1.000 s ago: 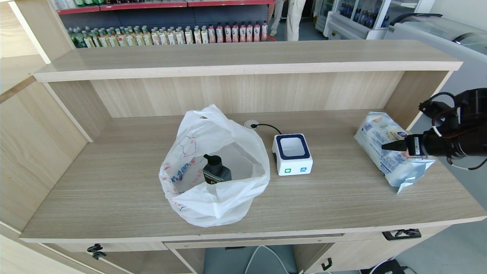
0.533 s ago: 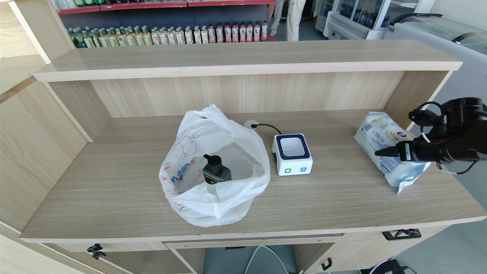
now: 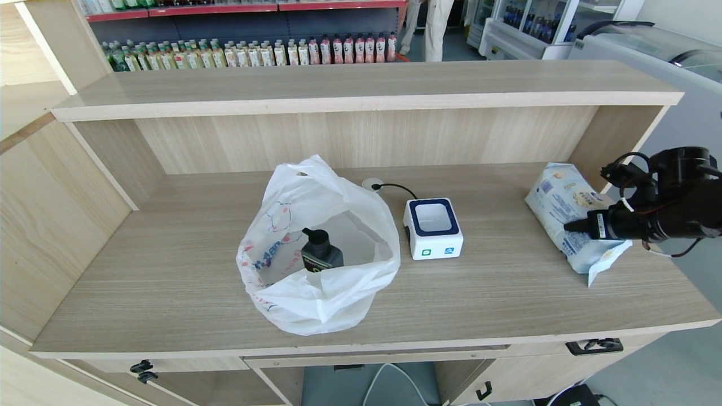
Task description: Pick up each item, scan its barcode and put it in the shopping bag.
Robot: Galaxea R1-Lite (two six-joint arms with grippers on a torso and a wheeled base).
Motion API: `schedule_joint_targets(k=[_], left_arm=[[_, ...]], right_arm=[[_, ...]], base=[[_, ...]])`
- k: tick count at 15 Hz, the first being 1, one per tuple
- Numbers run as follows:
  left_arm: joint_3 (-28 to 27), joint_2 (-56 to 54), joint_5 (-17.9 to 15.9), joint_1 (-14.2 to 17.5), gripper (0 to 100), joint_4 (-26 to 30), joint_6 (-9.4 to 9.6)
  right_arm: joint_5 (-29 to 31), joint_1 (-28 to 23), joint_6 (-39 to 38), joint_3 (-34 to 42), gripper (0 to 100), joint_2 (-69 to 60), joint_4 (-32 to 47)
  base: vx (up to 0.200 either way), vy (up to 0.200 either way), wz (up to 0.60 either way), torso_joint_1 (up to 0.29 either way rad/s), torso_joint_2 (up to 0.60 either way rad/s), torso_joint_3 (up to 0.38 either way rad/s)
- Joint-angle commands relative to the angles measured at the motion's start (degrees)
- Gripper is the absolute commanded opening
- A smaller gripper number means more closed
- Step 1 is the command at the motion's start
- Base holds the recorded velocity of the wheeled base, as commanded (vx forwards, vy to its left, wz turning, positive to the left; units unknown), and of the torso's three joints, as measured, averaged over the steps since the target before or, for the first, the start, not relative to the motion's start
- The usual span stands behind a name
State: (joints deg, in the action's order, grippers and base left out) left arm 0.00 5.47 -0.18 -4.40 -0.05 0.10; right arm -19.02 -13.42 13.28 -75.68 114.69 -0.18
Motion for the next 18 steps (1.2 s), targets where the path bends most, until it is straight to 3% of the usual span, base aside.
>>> schedule_joint_targets(k=[1,4,6,7,8,11,14,18], left_arm=[[0.00,-0.02,0.01,0.01,100,-0.04,-0.01],[0.00,-0.02,0.01,0.01,100,-0.04,-0.01],[0.00,-0.02,0.01,0.01,100,-0.04,-0.01],[0.00,-0.02,0.01,0.01,100,-0.04,-0.01],[0.00,-0.02,0.01,0.01,100,-0.04,-0.01],[0.00,-0.02,0.01,0.01,100,-0.04,-0.01],[0.00,-0.02,0.01,0.01,100,-0.04,-0.01],[0.00,-0.02,0.01,0.01,100,-0.04,-0.01]], right_arm=[[-0.05,0.41,0.26,0.36,0,-0.96,0.18],[1.26,1.03,6.06,2.99,0,-3.33,-5.62],[2.14,-2.13,13.97,10.29,0,-5.97,-16.52],[2.14,-2.22,13.79,11.52,0,-7.02,-18.27],[1.79,-2.05,13.27,12.13,0,-8.25,-18.19],[-1.02,4.02,-1.32,15.21,0,-14.05,-18.10],[-1.55,4.19,-1.50,18.55,0,-19.68,-13.88],[-16.58,7.45,2.19,21.36,0,-31.28,-6.50]], base=[[0.000,0.000,0.00,0.000,0.00,0.000],[0.000,0.000,0.00,0.000,0.00,0.000],[0.000,0.000,0.00,0.000,0.00,0.000],[0.000,0.000,0.00,0.000,0.00,0.000],[0.000,0.000,0.00,0.000,0.00,0.000],[0.000,0.000,0.00,0.000,0.00,0.000],[0.000,0.000,0.00,0.000,0.00,0.000],[0.000,0.000,0.00,0.000,0.00,0.000]])
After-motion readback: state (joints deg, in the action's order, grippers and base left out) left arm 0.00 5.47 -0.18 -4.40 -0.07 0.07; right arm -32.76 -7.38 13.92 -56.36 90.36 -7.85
